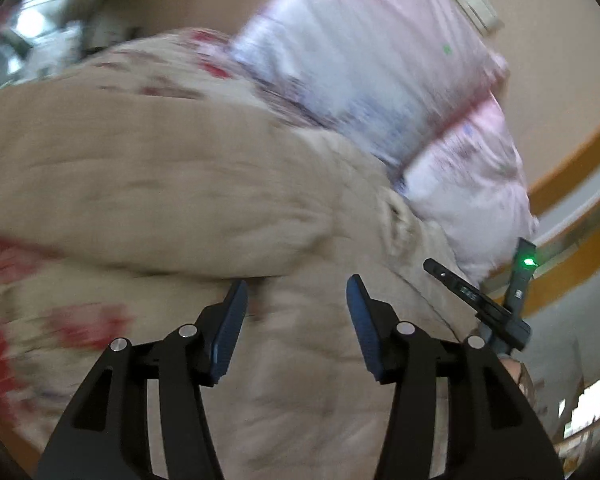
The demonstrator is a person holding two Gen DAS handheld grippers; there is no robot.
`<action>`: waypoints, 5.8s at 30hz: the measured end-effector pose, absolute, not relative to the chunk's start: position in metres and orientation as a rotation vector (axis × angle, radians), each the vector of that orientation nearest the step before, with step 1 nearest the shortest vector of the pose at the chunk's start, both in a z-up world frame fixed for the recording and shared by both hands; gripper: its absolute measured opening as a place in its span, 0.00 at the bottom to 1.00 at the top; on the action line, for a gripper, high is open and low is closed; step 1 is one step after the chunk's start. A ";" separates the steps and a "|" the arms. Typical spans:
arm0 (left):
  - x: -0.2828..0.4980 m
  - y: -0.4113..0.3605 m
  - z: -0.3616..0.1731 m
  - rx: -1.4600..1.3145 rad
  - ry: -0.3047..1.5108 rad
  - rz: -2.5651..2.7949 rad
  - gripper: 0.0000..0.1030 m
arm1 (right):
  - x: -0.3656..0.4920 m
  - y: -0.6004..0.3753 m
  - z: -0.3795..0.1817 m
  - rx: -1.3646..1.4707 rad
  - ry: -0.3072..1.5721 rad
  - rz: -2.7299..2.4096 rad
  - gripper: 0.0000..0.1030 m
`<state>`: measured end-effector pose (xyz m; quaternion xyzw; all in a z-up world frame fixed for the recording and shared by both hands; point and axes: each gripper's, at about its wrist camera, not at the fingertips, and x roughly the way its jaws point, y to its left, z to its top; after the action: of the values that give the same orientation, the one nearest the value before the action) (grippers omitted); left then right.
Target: Fold large clothes
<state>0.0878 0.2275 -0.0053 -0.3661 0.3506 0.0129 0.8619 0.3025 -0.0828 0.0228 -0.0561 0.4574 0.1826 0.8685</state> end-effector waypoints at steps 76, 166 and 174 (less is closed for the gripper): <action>0.118 0.140 0.041 -0.425 0.623 -0.190 0.79 | 0.264 -0.244 0.049 0.179 0.941 0.298 0.58; -0.034 0.168 -0.057 -0.685 0.723 -0.664 0.16 | 0.026 -0.443 0.032 0.569 0.983 0.693 0.14; -0.010 0.172 0.012 -0.574 0.565 -0.539 0.16 | 0.045 -0.427 0.107 0.447 0.646 0.508 0.13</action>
<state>-0.0096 0.1716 0.0120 -0.2757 0.2714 -0.2593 0.8849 0.0447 -0.4268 0.1068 0.2153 0.3112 0.2447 0.8927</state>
